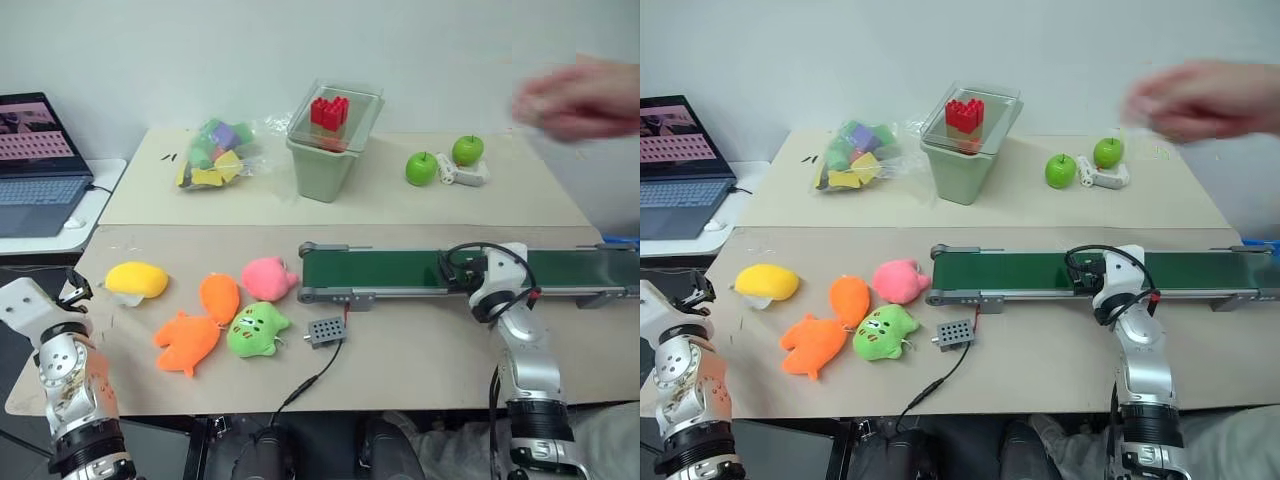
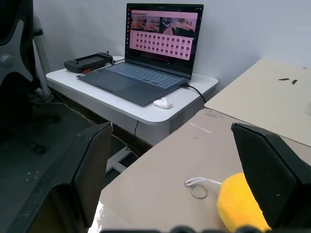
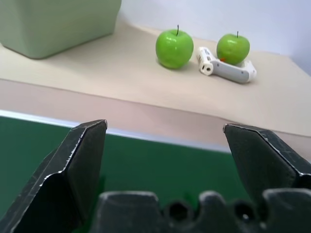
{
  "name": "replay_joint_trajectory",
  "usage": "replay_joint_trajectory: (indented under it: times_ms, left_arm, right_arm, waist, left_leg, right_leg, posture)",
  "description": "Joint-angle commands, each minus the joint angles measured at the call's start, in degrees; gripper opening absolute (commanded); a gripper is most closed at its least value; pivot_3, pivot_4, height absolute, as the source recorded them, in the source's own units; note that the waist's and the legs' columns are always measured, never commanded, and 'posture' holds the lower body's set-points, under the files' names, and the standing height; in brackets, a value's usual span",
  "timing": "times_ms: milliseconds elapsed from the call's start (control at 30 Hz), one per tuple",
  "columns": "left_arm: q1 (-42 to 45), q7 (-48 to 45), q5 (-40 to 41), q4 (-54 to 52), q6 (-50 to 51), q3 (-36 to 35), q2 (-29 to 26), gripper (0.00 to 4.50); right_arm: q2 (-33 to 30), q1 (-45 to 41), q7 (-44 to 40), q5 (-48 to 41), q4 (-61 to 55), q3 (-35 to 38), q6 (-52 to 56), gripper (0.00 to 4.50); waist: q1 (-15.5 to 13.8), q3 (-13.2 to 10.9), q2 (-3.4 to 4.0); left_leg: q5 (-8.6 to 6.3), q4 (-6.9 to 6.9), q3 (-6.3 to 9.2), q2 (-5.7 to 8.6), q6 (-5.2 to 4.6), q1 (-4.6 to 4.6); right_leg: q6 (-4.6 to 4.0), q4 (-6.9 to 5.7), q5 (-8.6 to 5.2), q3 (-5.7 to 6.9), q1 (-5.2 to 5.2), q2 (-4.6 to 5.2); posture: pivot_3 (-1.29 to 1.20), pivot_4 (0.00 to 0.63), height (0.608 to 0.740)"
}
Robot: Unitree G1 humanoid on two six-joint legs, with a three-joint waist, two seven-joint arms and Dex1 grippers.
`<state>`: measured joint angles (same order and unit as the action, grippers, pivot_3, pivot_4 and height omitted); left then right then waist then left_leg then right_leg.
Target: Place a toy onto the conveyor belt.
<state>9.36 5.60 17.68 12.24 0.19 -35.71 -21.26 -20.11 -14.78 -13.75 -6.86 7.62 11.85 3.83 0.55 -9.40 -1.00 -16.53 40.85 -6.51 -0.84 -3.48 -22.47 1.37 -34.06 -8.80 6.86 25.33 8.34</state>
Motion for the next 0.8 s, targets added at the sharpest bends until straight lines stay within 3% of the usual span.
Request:
replay_joint_trajectory:
  times_ms: [33,800]
  left_arm:
    - [-0.19,-1.01,-0.07,-2.77,0.12,0.38,-1.07,4.17]
    - [0.96,-13.03,5.64,-15.65,16.69,9.68,-2.54,4.17]
  right_arm:
    - [-0.90,-1.04,-0.34,0.01,-0.12,0.60,-2.14,4.50]
    - [-1.52,-2.31,0.09,0.29,0.54,0.92,-3.04,4.50]
  waist:
    - [-0.03,0.00,0.00]
    - [0.17,-0.01,0.00]
  left_leg:
    - [0.00,0.00,0.00,0.00,0.00,0.00]
    - [0.03,-0.04,-0.01,0.00,0.04,-0.01]
  right_leg:
    - [0.00,0.00,0.00,0.00,0.00,0.00]
    - [0.03,0.00,-0.02,-0.01,0.00,-0.03]
  posture:
    - [0.00,0.150,0.740]
    - [0.00,0.150,0.740]
